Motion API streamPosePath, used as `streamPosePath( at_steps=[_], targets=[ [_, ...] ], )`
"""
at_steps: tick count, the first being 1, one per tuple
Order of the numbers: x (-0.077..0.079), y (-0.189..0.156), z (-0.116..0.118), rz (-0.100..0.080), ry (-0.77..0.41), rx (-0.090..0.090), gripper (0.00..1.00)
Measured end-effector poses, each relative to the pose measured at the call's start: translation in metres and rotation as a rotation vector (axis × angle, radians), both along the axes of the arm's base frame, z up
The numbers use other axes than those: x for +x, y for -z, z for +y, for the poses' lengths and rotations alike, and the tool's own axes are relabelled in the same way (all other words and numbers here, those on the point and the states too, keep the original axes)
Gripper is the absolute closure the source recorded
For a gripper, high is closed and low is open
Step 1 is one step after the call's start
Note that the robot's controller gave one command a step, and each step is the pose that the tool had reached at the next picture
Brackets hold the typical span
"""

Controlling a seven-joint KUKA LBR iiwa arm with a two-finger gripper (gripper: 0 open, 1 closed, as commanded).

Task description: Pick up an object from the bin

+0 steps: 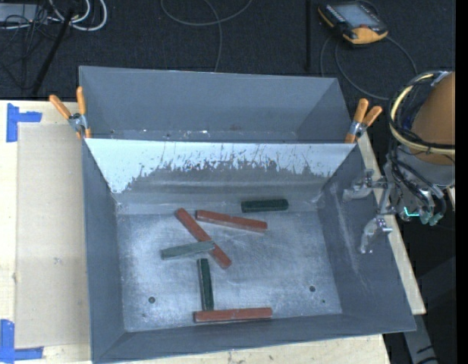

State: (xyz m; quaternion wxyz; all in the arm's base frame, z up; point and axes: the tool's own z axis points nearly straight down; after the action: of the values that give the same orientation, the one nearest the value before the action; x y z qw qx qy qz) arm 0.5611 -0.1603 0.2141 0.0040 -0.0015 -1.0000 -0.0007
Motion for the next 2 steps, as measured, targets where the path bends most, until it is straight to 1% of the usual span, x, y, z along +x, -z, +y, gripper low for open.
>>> streamPosePath(
  at_steps=[1,2],
  targets=[
    [0.002,-0.005,0.001,-0.008,-0.004,-0.002,0.00],
    [0.032,0.045,0.044,-0.016,-0.001,-0.004,0.00]
  ],
)
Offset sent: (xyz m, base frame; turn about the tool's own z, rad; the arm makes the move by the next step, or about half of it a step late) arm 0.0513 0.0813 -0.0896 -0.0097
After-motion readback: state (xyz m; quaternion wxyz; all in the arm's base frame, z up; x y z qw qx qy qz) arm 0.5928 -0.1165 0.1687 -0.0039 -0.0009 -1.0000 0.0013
